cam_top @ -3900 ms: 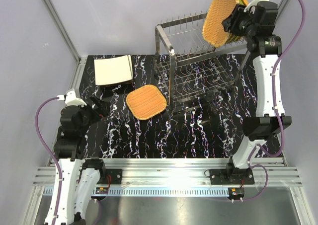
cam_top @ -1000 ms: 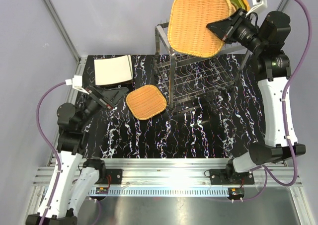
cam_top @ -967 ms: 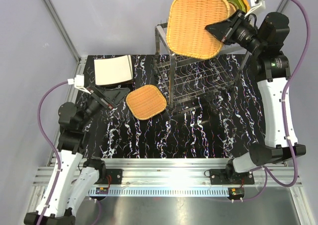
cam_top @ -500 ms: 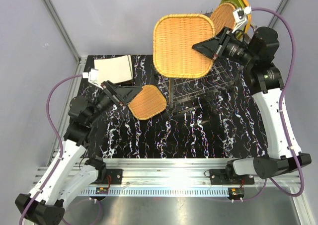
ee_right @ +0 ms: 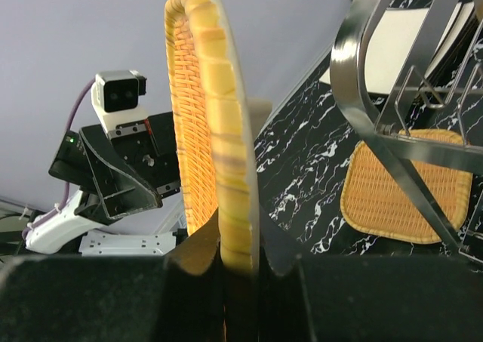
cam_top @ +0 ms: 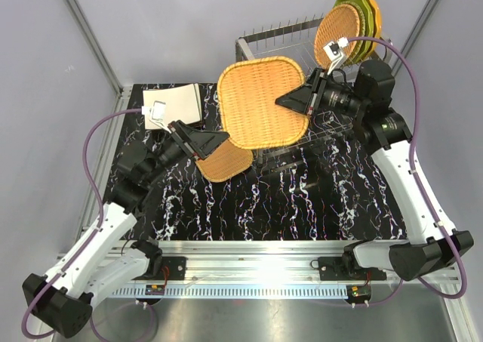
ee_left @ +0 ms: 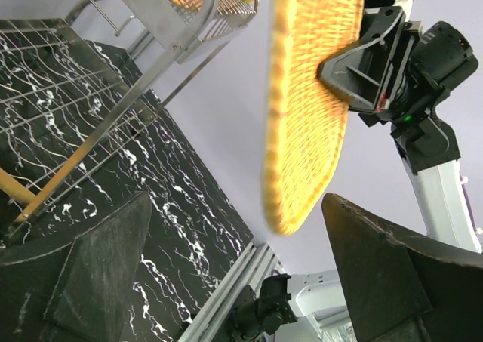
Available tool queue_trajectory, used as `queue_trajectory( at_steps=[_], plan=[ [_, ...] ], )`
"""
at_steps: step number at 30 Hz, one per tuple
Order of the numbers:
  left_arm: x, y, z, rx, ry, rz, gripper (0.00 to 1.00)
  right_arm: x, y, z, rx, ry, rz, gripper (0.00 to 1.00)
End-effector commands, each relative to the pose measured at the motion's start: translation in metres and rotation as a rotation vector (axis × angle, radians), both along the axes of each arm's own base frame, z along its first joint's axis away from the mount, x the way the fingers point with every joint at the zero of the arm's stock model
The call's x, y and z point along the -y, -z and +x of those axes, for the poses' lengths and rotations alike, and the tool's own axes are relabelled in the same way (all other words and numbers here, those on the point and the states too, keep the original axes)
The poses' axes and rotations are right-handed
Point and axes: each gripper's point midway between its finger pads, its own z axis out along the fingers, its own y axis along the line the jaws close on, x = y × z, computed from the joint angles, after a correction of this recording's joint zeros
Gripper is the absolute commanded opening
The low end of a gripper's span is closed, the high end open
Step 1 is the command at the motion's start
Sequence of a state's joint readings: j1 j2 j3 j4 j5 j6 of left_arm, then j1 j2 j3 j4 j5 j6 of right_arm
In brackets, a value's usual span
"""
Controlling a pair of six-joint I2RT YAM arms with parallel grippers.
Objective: Unload the plates from the dish rack
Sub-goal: Pass the plate from the right arm to the left
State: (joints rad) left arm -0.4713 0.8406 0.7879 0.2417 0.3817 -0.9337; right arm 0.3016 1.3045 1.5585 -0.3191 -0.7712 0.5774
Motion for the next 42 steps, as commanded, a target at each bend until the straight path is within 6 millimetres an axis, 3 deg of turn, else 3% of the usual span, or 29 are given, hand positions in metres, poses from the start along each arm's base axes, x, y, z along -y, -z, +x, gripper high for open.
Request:
queue_trajectory(
  at_steps=[1, 8, 16, 24, 30, 33, 34, 36, 37, 38, 39, 42],
  plan=[
    [0.001, -0.041, -0.004, 0.113, -0.003, -0.063, 0.99, -0.003, -0.03, -0.028, 0.155, -0.062, 0.035, 0.0],
    [0.009, -0.034, 0.0, 0.081, 0.018, -0.058, 0.89, -0.01, -0.008, -0.033, 0.129, -0.092, 0.008, 0.0],
    [0.017, -0.025, 0.002, 0.051, 0.043, -0.046, 0.78, -0.017, 0.005, -0.037, 0.126, -0.123, -0.012, 0.0],
    [0.021, -0.02, 0.001, 0.038, 0.068, -0.038, 0.58, -0.021, 0.017, -0.032, 0.132, -0.123, -0.041, 0.0],
    [0.023, -0.007, 0.001, 0.013, 0.082, -0.025, 0.5, -0.023, 0.023, -0.031, 0.134, -0.126, -0.053, 0.0],
    [0.023, -0.003, 0.0, 0.011, 0.087, -0.024, 0.38, -0.025, 0.028, -0.031, 0.127, -0.133, -0.058, 0.0],
    [0.024, -0.003, -0.002, 0.016, 0.095, -0.027, 0.23, -0.025, 0.029, -0.03, 0.126, -0.132, -0.059, 0.0],
    [0.024, 0.001, -0.003, 0.016, 0.103, -0.022, 0.07, -0.025, 0.032, -0.03, 0.121, -0.128, -0.063, 0.01],
    [0.024, 0.001, -0.004, 0.017, 0.103, -0.022, 0.0, -0.025, 0.033, -0.029, 0.122, -0.126, -0.065, 0.05],
    [0.023, 0.005, -0.005, 0.012, 0.098, -0.017, 0.0, -0.024, 0.034, -0.03, 0.126, -0.126, -0.071, 0.11],
    [0.021, 0.006, -0.003, 0.011, 0.084, -0.016, 0.0, -0.024, 0.034, -0.028, 0.129, -0.117, -0.076, 0.29],
    [0.011, 0.015, -0.006, 0.013, 0.054, 0.003, 0.0, -0.019, 0.035, -0.027, 0.16, -0.088, -0.104, 0.68]
  ],
)
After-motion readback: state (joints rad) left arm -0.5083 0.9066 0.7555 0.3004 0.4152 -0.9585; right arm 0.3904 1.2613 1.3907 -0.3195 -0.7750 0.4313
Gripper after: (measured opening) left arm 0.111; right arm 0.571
